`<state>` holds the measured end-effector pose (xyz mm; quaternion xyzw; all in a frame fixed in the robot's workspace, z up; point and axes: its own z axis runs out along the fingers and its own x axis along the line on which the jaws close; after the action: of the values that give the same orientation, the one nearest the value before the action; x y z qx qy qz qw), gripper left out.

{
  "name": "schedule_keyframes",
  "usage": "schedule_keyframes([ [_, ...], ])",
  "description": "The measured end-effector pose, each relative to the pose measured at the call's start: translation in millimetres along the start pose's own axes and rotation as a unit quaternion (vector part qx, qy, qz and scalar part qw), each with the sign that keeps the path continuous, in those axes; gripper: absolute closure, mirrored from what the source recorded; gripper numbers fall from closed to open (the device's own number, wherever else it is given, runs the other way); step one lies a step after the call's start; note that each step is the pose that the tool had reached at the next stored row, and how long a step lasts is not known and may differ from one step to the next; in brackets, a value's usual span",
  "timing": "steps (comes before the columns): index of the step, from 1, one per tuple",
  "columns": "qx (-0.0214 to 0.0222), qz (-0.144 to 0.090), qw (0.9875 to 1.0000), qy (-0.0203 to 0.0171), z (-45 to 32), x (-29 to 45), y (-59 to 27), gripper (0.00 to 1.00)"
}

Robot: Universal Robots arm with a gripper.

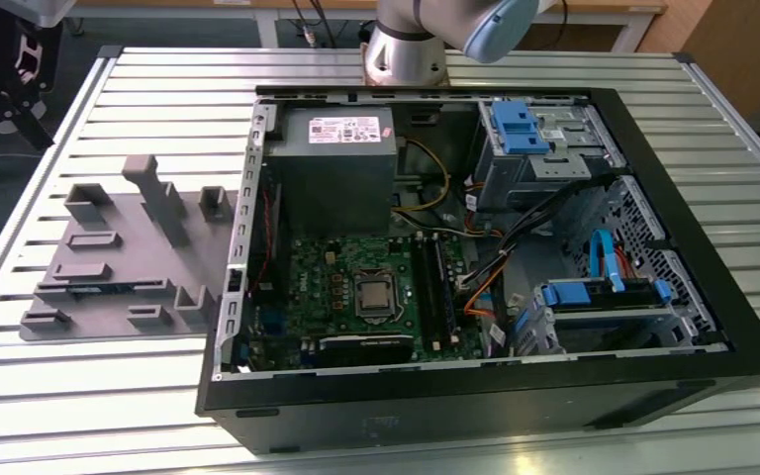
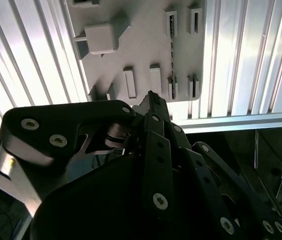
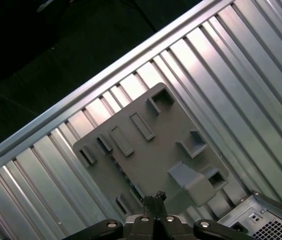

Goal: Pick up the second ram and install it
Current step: 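Pick up the second ram and move it above second insertion slot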

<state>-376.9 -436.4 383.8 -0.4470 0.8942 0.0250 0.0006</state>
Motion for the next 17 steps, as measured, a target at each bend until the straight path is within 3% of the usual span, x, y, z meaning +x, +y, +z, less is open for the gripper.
schedule_keyframes([
  [17,-0.0005,-0.02,0.9998,0.0009,0.0,0.0,0.0,0.89],
])
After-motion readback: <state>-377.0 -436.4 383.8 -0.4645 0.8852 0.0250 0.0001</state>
